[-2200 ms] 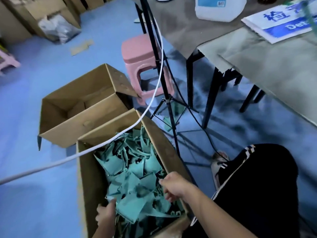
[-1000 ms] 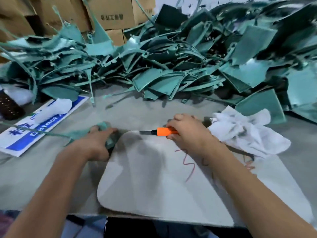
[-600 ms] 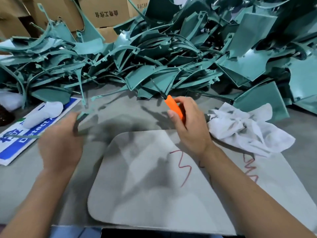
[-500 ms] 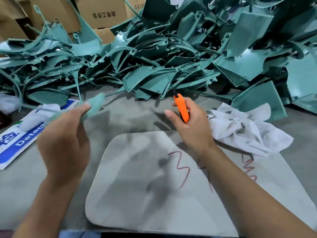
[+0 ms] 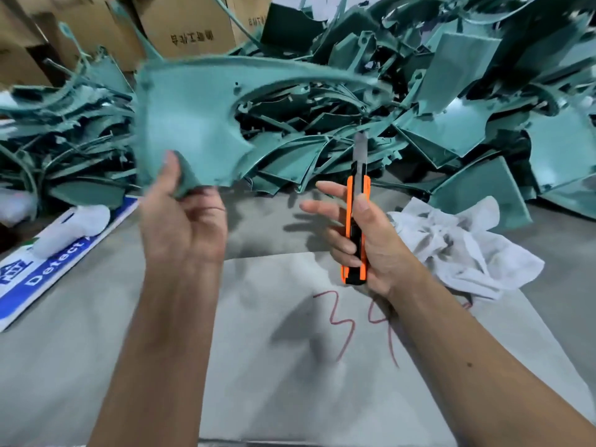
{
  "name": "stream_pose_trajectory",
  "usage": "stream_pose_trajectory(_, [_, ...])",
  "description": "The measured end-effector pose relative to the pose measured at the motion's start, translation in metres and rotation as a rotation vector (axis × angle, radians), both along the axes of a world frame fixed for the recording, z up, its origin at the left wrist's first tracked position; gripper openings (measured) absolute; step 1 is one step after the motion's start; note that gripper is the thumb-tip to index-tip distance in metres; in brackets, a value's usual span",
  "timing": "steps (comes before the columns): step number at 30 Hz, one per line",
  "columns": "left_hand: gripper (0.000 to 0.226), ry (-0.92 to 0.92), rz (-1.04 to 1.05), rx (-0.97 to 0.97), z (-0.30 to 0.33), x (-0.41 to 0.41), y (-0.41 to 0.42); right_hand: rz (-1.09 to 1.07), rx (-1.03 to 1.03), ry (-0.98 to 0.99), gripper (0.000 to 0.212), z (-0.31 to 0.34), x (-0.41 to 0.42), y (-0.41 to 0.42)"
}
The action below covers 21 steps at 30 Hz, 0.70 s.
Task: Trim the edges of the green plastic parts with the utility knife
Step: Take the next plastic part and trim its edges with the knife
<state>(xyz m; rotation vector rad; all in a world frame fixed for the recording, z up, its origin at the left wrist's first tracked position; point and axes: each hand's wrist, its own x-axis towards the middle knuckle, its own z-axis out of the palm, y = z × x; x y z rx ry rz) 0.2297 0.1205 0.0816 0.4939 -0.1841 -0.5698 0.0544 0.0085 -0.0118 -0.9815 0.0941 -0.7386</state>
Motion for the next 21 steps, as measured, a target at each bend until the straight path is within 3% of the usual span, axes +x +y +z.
stream_pose_trajectory(2, [0.014,0.032,-0.157,0.104,-0.029,-0.005,-0.013,0.056,-0.001,-0.075,0.102,0.002,-0.002,0.002])
stream_pose_trajectory(6, [0.035,-0.215,-0.4,0.32,-0.09,-0.002,-0.021,-0.059,0.036,-0.126,0.075,0.001,-0.001,-0.004])
stream_pose_trajectory(11, [0.035,-0.463,-0.498,0.295,-0.112,0.029,-0.013,-0.259,0.059,-0.027,0.032,0.002,0.004,-0.003])
stream_pose_trajectory(14, [0.029,-0.61,-0.45,0.441,-0.116,0.028,-0.012,-0.286,0.079,-0.054,0.047,0.003,0.0,-0.006])
stream_pose_trajectory(17, [0.026,-0.834,-0.315,0.49,-0.118,0.013,-0.016,-0.338,0.024,-0.053,0.043,0.006,-0.005,-0.012])
stream_pose_trajectory(21, [0.041,-0.71,-0.293,0.453,-0.112,0.008,-0.02,-0.456,-0.211,0.07,0.023,0.007,-0.002,-0.013])
